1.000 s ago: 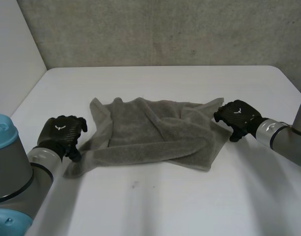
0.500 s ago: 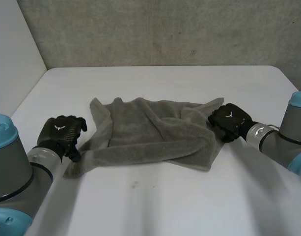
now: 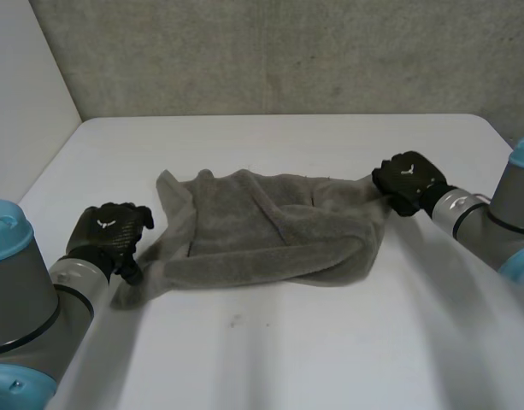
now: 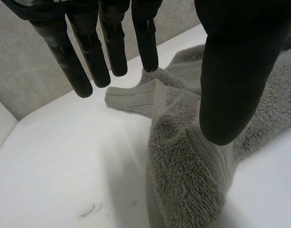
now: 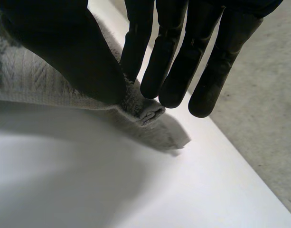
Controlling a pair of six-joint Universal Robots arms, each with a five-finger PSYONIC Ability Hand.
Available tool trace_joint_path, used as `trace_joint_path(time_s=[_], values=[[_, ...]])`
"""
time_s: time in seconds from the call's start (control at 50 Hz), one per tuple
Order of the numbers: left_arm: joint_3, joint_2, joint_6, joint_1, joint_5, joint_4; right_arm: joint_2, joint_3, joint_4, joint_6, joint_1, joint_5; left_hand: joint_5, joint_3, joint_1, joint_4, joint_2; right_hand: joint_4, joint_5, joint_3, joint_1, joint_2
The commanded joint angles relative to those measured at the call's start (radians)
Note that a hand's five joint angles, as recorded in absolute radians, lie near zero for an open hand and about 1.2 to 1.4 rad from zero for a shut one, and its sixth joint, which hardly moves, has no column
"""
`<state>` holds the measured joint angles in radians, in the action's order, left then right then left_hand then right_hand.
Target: Fold the towel.
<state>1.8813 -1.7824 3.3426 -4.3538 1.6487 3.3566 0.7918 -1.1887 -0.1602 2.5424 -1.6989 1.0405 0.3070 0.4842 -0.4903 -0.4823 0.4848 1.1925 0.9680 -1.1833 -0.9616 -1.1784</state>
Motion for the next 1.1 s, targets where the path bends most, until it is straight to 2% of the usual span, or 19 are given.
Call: trace_joint_path(time_s=[0.02,0.06,0.16,0.24,0.36,0.6,0.84,0.9,0.94,0.96,0.98,1.1], values=[[0.030,0.023,0.008,0.003,-0.003,-0.015,0.056,-0.014,0.031,0.044,0.016,0.102,0.067,0.064,-0.058,-0.066,0.063,0.204,0.254,-0.213,-0.435,-0.218],[0.039,0.032,0.009,0.003,-0.006,-0.029,0.095,-0.029,0.094,0.036,0.045,0.185,0.070,0.067,-0.061,-0.069,0.066,0.204,0.254,-0.213,-0.435,-0.218],[0.067,0.055,0.011,0.006,-0.027,-0.091,0.148,-0.072,0.198,0.032,0.091,0.240,0.075,0.073,-0.067,-0.075,0.072,0.204,0.254,-0.213,-0.435,-0.218],[0.100,0.064,0.012,0.006,-0.067,-0.135,0.181,-0.112,0.235,0.030,0.119,0.236,0.102,0.099,-0.093,-0.101,0.098,0.204,0.254,-0.213,-0.435,-0.218],[0.125,0.060,0.014,-0.007,-0.075,-0.134,0.219,-0.212,0.231,0.030,0.143,0.224,0.134,0.132,-0.125,-0.133,0.131,0.204,0.254,-0.213,-0.435,-0.218],[0.081,-0.064,0.014,-0.053,-0.073,0.029,0.219,-0.278,0.229,0.029,0.163,0.156,0.020,0.017,-0.011,-0.019,0.017,0.204,0.254,-0.213,-0.435,-0.218],[-0.044,-0.215,0.025,-0.055,-0.072,0.032,0.221,-0.293,0.215,0.029,0.162,0.154,0.020,0.017,-0.011,-0.019,0.016,0.204,0.254,-0.213,-0.435,-0.218],[-0.064,-0.233,0.060,-0.056,-0.070,0.032,0.221,-0.298,0.203,0.029,0.162,0.154,0.081,0.079,-0.073,-0.081,0.078,0.204,0.254,-0.213,-0.435,-0.218],[-0.068,-0.235,0.101,-0.056,-0.072,0.044,0.221,-0.299,0.199,0.029,0.162,0.154,0.391,0.388,-0.382,-0.390,0.387,0.204,0.254,-0.213,-0.435,-0.218],[-0.068,-0.235,0.101,-0.056,-0.072,0.044,0.221,-0.299,0.199,0.029,0.162,0.154,0.392,0.390,-0.384,-0.392,0.389,0.204,0.254,-0.213,-0.435,-0.218],[-0.073,-0.235,0.118,-0.056,-0.072,0.053,0.221,-0.299,0.199,0.029,0.162,0.154,0.552,0.550,-0.544,-0.552,0.549,0.204,0.254,-0.213,-0.435,-0.218],[-0.091,-0.253,0.147,-0.053,-0.073,0.106,0.224,-0.299,0.199,0.029,0.162,0.154,0.695,0.692,-0.686,-0.694,0.691,0.204,0.254,-0.213,-0.435,-0.218]])
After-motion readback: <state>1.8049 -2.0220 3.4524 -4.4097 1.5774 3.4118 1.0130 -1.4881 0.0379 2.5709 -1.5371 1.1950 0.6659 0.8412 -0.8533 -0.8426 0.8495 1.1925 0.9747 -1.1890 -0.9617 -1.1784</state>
